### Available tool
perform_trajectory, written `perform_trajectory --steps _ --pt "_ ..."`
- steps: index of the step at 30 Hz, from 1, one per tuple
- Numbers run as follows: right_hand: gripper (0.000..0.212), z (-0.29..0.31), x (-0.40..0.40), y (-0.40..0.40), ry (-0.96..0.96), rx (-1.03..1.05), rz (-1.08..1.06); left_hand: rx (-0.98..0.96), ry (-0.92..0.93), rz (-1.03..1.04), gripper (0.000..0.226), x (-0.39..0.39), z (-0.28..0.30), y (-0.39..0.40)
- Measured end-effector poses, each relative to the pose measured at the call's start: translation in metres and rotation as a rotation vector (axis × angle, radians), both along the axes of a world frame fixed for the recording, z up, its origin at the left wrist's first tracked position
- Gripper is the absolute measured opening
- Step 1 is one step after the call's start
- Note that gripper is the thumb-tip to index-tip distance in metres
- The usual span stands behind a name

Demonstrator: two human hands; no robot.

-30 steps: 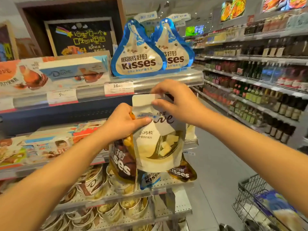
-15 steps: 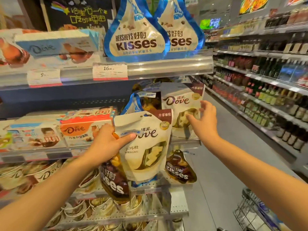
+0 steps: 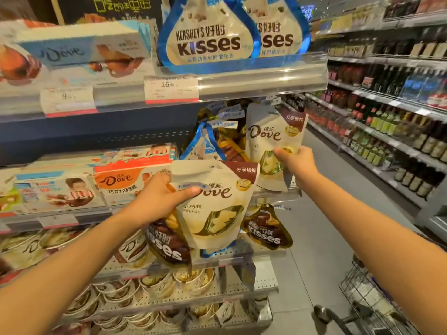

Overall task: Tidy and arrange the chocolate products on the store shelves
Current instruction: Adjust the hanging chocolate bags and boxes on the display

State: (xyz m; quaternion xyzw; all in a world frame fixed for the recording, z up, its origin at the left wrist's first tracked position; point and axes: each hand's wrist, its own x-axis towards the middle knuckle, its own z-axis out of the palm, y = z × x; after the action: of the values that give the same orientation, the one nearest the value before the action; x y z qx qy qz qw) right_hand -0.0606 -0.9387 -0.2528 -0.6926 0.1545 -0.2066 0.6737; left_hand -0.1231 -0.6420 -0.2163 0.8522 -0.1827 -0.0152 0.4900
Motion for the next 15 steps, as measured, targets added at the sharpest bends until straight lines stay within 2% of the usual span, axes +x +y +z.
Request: perform_trajectory --steps 8,12,15 --pt "0.022 0.001 -0.031 -0.019 -0.118 0.075 0.007 -0.110 0.012 -0.030 0.024 0.007 -0.001 -0.004" --pt "0.013 0.016 -0.054 -0.031 -0.190 -0.048 0.063 -0.168 0.024 -0.080 0.020 0.005 0.003 -0.017" --pt "0.009 0.036 -0.074 -0.029 -0.193 -0.156 0.234 -0.209 0.066 -0.152 0.022 0.002 0.007 -0.033"
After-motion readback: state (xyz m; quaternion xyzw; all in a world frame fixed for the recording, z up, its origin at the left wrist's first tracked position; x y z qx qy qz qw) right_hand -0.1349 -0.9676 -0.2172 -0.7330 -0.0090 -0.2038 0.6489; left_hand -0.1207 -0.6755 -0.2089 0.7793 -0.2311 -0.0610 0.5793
